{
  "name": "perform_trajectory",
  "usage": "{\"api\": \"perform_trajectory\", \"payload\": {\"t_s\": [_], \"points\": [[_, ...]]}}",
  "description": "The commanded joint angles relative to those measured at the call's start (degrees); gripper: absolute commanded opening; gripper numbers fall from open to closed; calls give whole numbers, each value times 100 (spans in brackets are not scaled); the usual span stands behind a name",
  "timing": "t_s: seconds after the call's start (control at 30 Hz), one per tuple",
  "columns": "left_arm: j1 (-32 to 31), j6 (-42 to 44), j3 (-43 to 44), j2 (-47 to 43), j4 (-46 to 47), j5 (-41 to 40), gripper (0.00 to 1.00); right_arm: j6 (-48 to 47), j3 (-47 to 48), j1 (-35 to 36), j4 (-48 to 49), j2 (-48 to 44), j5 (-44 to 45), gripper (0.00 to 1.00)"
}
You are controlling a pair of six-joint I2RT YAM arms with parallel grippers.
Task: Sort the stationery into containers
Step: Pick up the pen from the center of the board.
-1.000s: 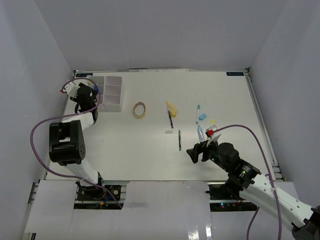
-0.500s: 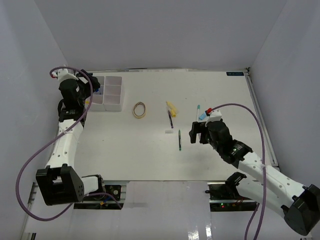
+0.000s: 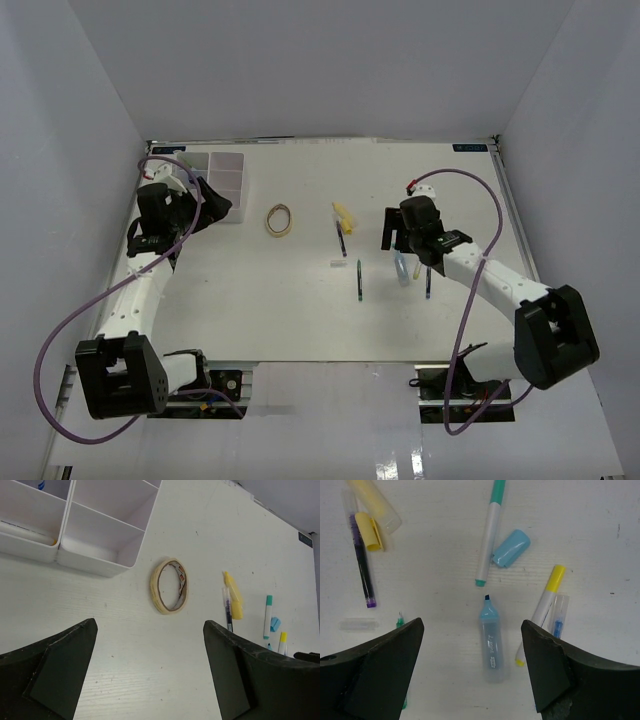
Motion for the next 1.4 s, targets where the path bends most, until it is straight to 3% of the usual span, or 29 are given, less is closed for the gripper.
{"api": "perform_trajectory", "payload": {"t_s": [0.0,0.27,0.47,1.1,1.3,1.37], "points": [[4,-25,54,-159,-48,47,98,199,429,-56,179,580,-54,84],[100,-192,18,-177,-57,-43,98,568,728,-65,373,1453,-108,76],[127,-298,10,-88,-49,169,98,559,834,-65,566,1918,77,64],[153,-342,1,-53,-48,326,98,419,1406,-241,610,2930,279,59],[153,-359,-8,-36,-40,371,98,445,1493,-232,610,3106,279,42],[153,-368,-8,-27,-40,388,98,454,1493,-241,610,3106,270,31]]}}
